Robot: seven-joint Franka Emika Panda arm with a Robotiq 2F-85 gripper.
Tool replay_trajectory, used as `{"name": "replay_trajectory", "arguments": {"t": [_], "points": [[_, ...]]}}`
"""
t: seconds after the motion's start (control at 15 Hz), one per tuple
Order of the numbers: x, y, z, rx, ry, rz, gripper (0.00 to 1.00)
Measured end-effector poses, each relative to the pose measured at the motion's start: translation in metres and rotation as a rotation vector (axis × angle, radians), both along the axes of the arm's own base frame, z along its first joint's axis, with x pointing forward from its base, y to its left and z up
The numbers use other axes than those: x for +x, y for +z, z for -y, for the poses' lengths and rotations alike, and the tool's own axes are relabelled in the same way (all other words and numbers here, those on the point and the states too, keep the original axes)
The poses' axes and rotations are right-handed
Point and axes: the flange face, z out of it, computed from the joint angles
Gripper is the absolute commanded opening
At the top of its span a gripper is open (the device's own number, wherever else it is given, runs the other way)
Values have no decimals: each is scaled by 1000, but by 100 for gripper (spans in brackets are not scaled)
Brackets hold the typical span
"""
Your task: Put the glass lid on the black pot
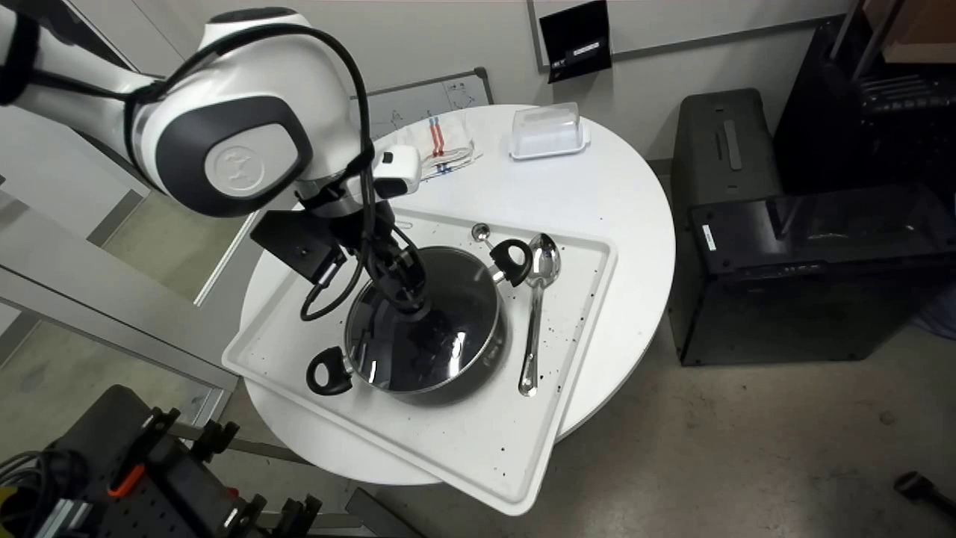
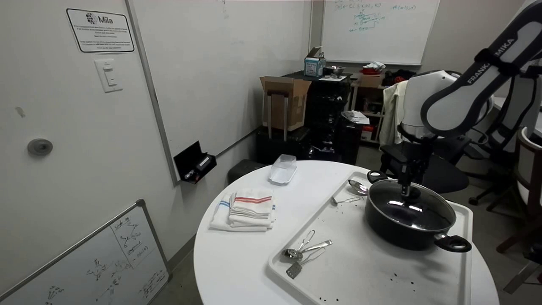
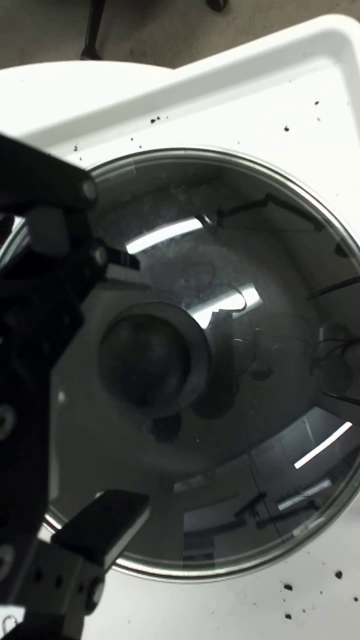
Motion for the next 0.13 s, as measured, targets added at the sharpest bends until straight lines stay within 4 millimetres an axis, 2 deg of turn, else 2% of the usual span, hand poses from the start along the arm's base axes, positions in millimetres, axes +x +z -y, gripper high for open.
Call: {"name": "replay_trajectory", "arguments": {"t": [0.13], "points": [[-4, 11, -6, 2, 17, 8, 100]]}}
